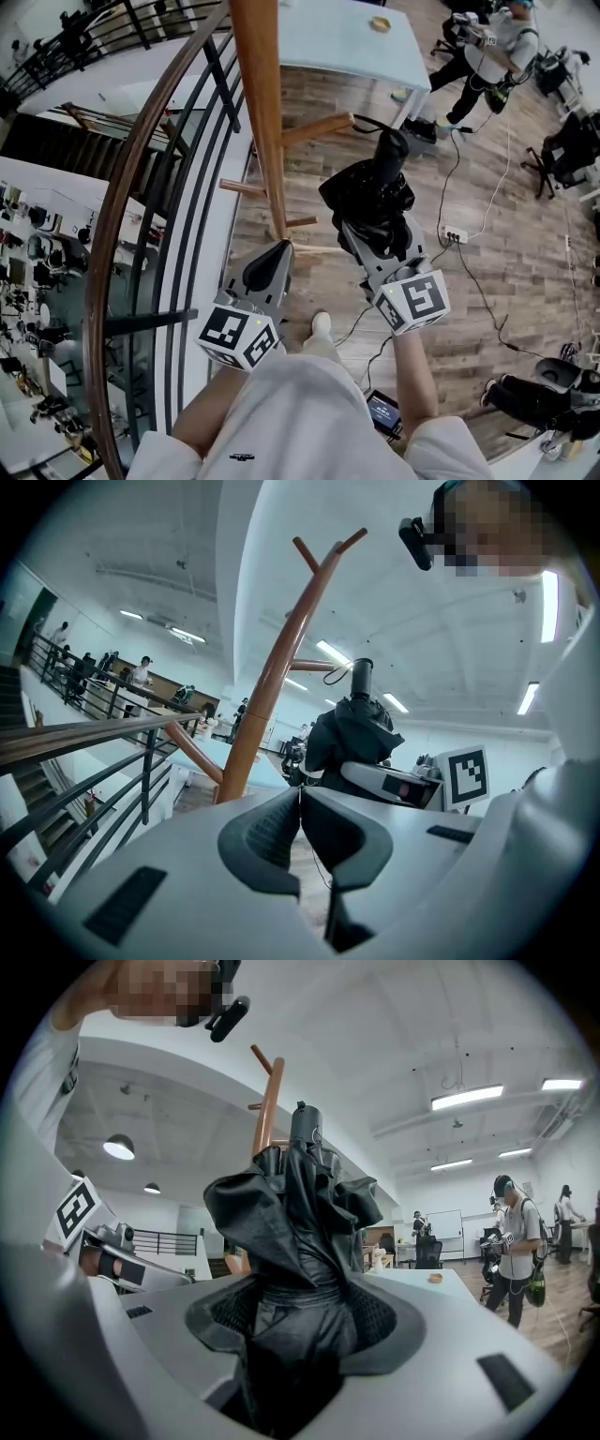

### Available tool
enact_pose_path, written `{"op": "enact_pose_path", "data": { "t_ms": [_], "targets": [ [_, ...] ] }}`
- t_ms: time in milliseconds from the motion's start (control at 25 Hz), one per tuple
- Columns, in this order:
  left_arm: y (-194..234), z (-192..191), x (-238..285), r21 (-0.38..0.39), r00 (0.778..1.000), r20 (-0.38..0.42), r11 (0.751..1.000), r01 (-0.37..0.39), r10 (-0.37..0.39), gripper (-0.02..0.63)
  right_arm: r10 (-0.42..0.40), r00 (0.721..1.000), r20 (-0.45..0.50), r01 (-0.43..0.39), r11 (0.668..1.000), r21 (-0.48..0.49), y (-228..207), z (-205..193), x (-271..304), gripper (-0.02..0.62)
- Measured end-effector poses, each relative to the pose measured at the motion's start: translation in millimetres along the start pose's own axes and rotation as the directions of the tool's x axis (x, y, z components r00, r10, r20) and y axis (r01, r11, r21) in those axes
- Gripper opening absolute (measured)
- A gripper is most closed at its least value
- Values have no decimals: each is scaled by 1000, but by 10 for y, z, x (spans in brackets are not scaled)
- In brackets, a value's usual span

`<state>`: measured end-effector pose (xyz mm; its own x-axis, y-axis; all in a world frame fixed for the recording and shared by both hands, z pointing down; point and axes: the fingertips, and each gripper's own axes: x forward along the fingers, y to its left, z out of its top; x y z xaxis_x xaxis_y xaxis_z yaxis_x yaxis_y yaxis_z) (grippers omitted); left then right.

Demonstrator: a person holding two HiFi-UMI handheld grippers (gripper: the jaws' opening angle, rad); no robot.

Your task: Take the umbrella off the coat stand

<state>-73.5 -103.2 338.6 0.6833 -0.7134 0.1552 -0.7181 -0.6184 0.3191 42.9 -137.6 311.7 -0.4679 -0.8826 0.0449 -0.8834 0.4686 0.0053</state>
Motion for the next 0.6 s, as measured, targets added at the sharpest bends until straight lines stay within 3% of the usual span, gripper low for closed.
{"op": "enact_pose_path", "data": {
  "t_ms": [600],
  "targets": [
    [-308, -23, 149, 41, 996, -25, 995, 92, -91, 24, -70, 997, -18, 71, 996, 57, -190, -69, -364, 275]
  ]
}}
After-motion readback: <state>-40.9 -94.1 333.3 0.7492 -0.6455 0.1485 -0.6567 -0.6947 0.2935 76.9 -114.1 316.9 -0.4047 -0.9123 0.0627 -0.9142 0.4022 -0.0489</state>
